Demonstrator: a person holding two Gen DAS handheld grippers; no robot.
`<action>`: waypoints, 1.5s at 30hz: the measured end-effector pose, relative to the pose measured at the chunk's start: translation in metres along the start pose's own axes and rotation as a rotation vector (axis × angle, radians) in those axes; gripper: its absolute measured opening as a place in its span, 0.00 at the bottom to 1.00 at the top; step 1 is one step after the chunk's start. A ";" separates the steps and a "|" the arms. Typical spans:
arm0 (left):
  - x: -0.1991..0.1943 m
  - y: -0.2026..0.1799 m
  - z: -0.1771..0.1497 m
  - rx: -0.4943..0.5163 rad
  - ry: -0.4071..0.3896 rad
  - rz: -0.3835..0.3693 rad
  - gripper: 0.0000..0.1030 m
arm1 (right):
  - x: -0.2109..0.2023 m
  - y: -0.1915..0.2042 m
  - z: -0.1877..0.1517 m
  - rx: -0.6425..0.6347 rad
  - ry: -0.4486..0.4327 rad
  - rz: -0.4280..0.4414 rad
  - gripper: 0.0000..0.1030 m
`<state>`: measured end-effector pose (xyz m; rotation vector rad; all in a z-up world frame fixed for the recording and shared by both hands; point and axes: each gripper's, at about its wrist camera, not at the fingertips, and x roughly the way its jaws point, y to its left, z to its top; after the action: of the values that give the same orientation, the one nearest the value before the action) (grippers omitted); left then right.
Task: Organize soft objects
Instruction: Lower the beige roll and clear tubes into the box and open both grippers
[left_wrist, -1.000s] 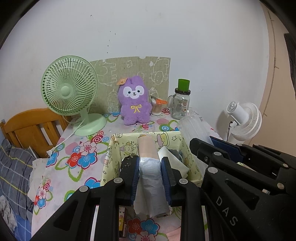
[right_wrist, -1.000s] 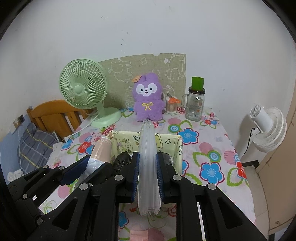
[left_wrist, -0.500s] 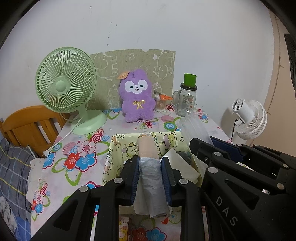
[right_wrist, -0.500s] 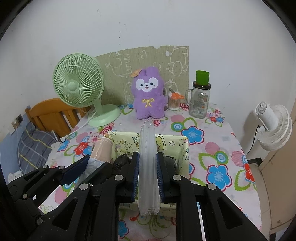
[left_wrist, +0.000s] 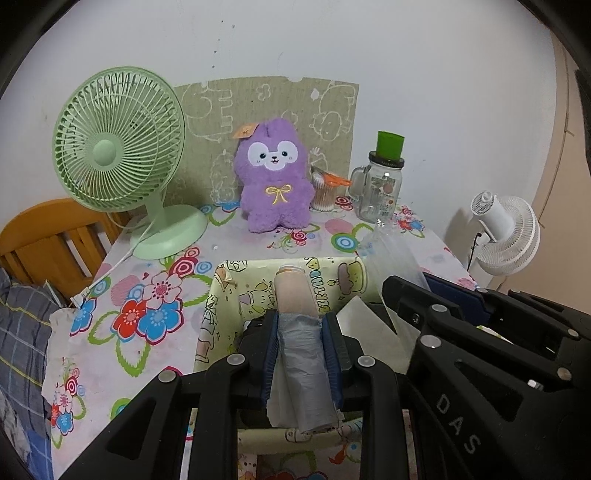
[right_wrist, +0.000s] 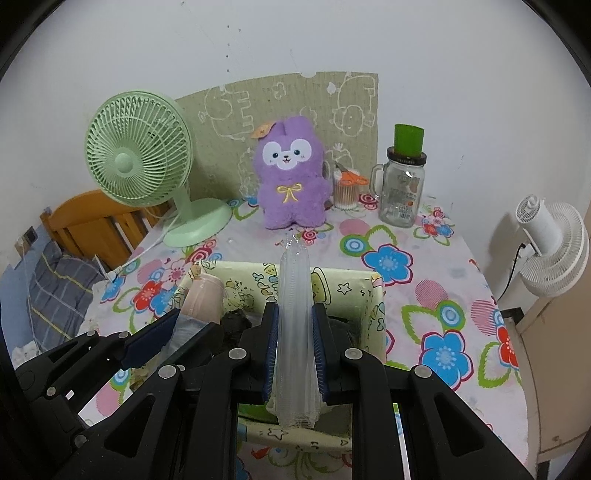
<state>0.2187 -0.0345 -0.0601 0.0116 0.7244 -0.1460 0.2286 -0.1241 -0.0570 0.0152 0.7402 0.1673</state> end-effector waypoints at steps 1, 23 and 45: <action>0.002 0.001 0.000 -0.001 0.004 0.000 0.23 | 0.002 0.000 0.000 -0.001 0.002 -0.001 0.21; 0.025 0.014 -0.008 0.008 0.089 0.014 0.66 | 0.034 0.007 -0.006 0.005 0.081 0.030 0.21; -0.009 0.013 -0.022 0.027 0.056 0.026 0.76 | 0.009 0.009 -0.020 0.017 0.066 -0.003 0.63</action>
<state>0.1997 -0.0194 -0.0711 0.0507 0.7778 -0.1310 0.2205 -0.1152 -0.0774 0.0251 0.8078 0.1590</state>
